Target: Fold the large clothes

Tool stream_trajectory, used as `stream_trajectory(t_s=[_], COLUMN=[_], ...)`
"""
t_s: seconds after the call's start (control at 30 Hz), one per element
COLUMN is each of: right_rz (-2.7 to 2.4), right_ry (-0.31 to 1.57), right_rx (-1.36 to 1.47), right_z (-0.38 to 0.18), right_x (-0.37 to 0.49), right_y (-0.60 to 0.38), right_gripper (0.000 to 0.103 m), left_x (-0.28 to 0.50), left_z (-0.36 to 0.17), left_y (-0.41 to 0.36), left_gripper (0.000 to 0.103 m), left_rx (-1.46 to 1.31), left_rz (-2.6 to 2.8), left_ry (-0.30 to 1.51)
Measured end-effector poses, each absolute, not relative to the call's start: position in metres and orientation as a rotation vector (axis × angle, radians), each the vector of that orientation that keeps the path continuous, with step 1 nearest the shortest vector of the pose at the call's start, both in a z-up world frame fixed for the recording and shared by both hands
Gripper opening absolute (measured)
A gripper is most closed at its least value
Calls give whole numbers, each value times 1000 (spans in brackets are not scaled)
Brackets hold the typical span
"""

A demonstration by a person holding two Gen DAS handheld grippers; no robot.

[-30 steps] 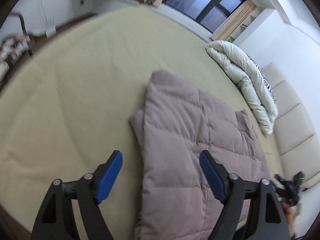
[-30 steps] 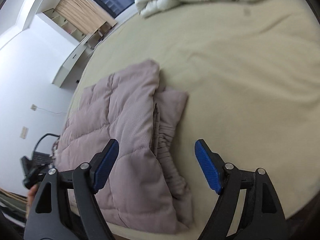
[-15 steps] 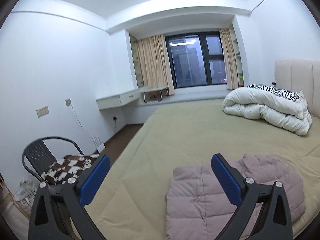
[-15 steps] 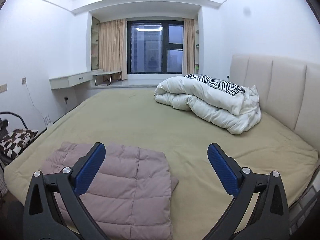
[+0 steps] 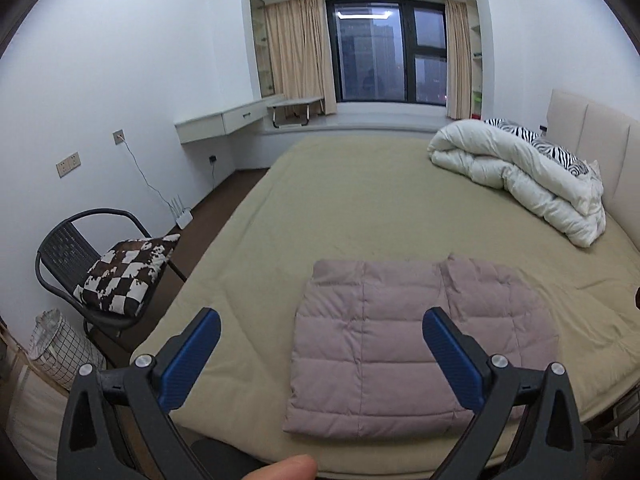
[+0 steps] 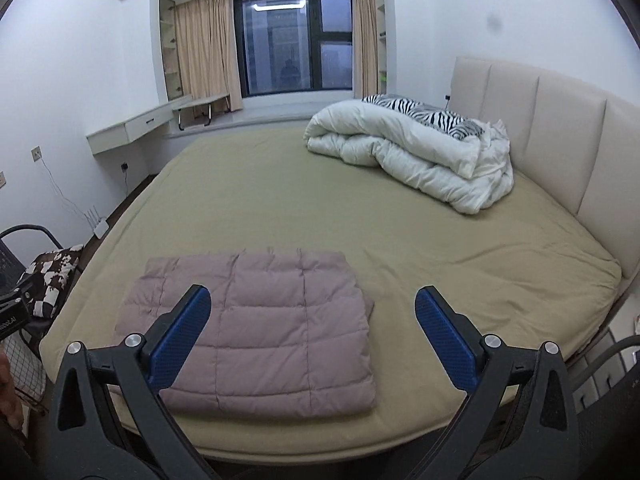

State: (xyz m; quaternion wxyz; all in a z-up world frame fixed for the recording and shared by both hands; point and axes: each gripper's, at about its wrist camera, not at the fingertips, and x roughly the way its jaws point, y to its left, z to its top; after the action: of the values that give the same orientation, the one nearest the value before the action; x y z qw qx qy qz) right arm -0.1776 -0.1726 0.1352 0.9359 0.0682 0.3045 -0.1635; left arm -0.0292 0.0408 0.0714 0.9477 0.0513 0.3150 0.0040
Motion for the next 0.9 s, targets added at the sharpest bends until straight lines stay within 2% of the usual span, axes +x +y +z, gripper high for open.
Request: stream_trajectory(t_s=[0.23,0.47,0.9], right_rz=[-336,-322,-302], right_ry=[732,856,869], right_rx=[127,89,104], right_z=[83,26,14], right_x=[-154,-127,-119], right_y=[-155,-148,-143], right_gripper=[103,103,103], left_x=[-30,-32,-29], left_z=[24,-1,-11], left_y=[25,18,21], left_gripper=[103,103,103], left_rx=[83,97,110], left_rz=[-70,-88,-66], left_ry=[792,844,853])
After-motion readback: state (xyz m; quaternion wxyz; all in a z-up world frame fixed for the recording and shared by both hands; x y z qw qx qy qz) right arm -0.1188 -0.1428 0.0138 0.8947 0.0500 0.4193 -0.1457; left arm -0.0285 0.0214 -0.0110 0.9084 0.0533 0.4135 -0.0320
